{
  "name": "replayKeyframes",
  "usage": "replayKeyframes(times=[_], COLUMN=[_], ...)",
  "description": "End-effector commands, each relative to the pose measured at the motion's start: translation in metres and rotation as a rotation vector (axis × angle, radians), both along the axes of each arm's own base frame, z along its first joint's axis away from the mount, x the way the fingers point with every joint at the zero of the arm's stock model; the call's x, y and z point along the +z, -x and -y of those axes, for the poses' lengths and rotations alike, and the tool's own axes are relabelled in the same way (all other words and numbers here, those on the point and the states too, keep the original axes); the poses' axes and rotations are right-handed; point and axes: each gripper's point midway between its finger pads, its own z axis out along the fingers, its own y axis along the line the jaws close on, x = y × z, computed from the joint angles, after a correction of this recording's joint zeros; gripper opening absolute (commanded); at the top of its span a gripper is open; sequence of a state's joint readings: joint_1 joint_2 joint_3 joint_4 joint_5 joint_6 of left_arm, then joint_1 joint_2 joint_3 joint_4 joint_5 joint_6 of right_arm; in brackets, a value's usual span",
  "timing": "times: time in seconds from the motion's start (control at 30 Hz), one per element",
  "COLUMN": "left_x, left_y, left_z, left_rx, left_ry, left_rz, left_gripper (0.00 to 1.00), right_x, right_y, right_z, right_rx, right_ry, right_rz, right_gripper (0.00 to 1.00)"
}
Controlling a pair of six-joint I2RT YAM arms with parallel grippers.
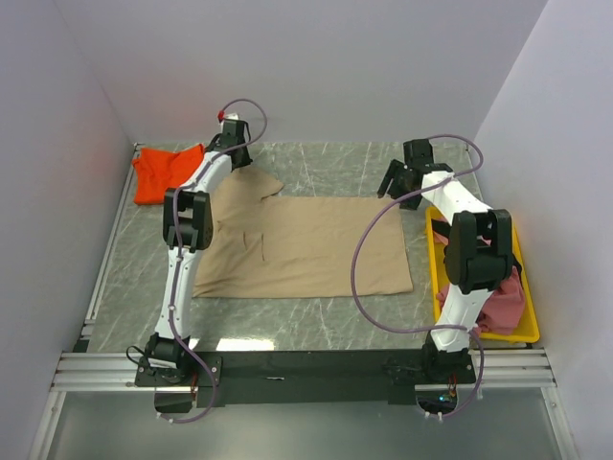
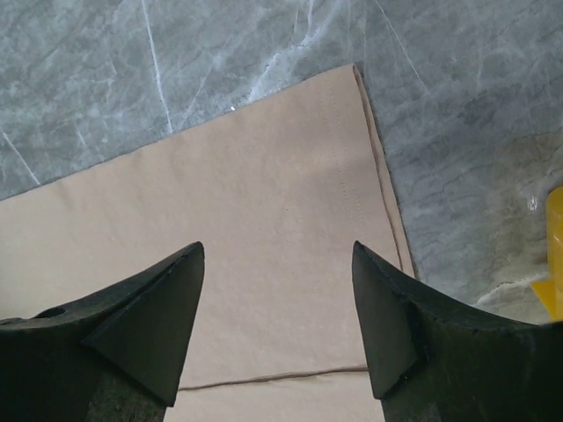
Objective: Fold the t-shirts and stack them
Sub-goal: Fold the tshirt
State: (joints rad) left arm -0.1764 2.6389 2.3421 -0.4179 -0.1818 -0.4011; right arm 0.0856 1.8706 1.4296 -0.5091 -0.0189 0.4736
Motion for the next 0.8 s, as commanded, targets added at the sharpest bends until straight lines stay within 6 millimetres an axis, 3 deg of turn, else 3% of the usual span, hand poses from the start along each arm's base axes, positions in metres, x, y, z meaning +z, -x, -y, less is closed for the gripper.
replayKeyframes(times=[0.0,0.1,0.23,0.27,0.33,0.37,0.43,0.47,0.5,0.77], left_x=[-0.01,-0.006,0.008,0.024,0.031,0.052,0.056,0.07,0.074,0.081], left_y=[0.019,0.019,0.02,0.017,0.02,0.016,0.02,0.02,0.019,0.026], left_z=[0.012,0.006,-0.004,-0.007,-0.011,-0.009,-0.003,-0.003,-0.001,0.012], left_rx=[-0.01,0.041,0.081,0.091,0.099,0.091,0.061,0.05,0.043,-0.046], left_ry=[-0.064,-0.108,-0.144,-0.15,-0.165,-0.153,-0.135,-0.128,-0.125,-0.095], left_rz=[-0.066,-0.06,-0.038,-0.004,0.007,0.058,0.066,0.087,0.103,0.115], left_gripper=[0.23,0.0,0.0,0.0,0.0,0.0,0.0,0.0,0.0,0.0], right_x=[0.008,0.008,0.004,0.007,0.001,0.007,-0.003,0.004,-0.008,-0.027], right_y=[-0.015,-0.017,-0.02,-0.025,-0.029,-0.039,-0.046,-0.057,-0.06,-0.072], right_z=[0.008,0.012,0.014,0.015,0.016,0.016,0.017,0.018,0.024,0.038], right_rx=[-0.015,-0.028,-0.032,-0.036,-0.04,-0.045,-0.049,-0.057,-0.074,-0.122], right_ry=[0.016,0.033,0.046,0.051,0.06,0.058,0.07,0.076,0.105,0.194], right_rz=[0.037,0.037,0.022,0.03,0.011,0.031,0.009,0.027,0.002,-0.099], right_gripper=[0.75,0.74,0.74,0.74,0.74,0.74,0.74,0.74,0.74,0.68])
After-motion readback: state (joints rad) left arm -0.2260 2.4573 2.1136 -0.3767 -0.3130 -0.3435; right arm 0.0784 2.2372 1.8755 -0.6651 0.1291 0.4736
